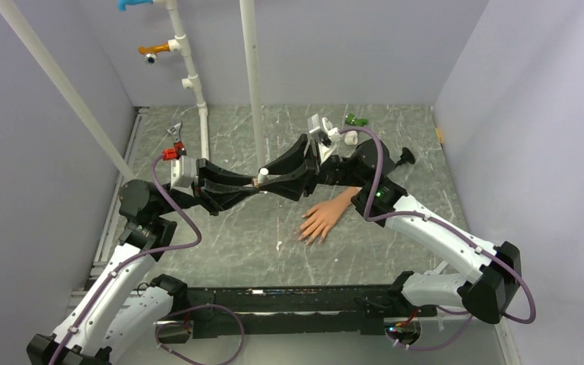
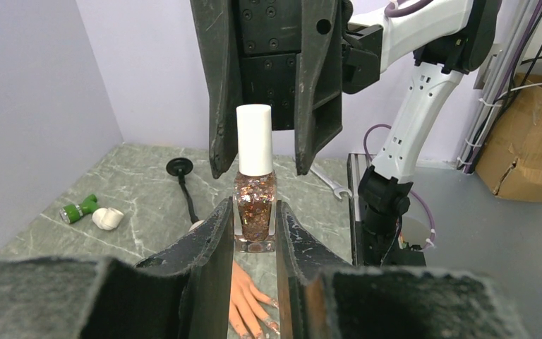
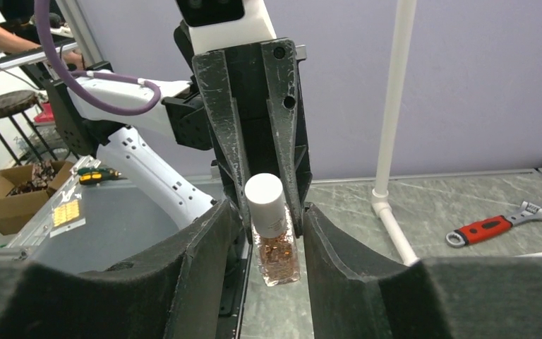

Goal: Paint the nails
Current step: Screw the nail polish bottle.

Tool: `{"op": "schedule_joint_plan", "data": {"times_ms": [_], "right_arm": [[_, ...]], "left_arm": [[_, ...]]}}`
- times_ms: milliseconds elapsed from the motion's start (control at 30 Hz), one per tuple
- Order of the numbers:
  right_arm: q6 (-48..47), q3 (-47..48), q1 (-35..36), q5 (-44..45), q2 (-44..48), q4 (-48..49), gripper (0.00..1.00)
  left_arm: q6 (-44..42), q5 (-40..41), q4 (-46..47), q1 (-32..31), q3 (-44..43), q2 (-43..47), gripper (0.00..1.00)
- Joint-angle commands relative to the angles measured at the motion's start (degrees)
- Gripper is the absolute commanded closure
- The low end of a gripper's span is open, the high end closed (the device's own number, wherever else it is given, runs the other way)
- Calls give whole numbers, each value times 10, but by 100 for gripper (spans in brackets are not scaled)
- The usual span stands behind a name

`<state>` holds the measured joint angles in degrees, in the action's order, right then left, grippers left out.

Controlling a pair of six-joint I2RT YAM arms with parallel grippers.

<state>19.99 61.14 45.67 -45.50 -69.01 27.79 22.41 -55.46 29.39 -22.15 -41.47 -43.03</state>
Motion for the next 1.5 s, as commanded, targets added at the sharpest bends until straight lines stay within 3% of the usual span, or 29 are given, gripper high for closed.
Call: {"op": "schedule_joint_plan", "data": {"times_ms": [0, 433, 767, 1133, 1300, 1467], "right_arm": [[8, 30, -2, -3, -6, 38, 56], [17, 25, -2, 6, -12, 65, 60], [4, 20, -2, 15, -10, 52, 83], [-34, 2, 11, 43, 4, 10, 95], [-56, -1, 44, 109, 13, -11, 100], [-103, 9, 122, 232, 18, -64, 100]], "left_arm": [[11, -10, 29, 1, -23, -2, 100], [8, -9, 25, 0, -24, -3, 100], [3, -1, 17, 1, -24, -1, 100], [-19, 41, -5, 0, -20, 12, 100], [-37, 79, -23, 0, -14, 24, 100], [-54, 110, -40, 0, -11, 37, 100]]}}
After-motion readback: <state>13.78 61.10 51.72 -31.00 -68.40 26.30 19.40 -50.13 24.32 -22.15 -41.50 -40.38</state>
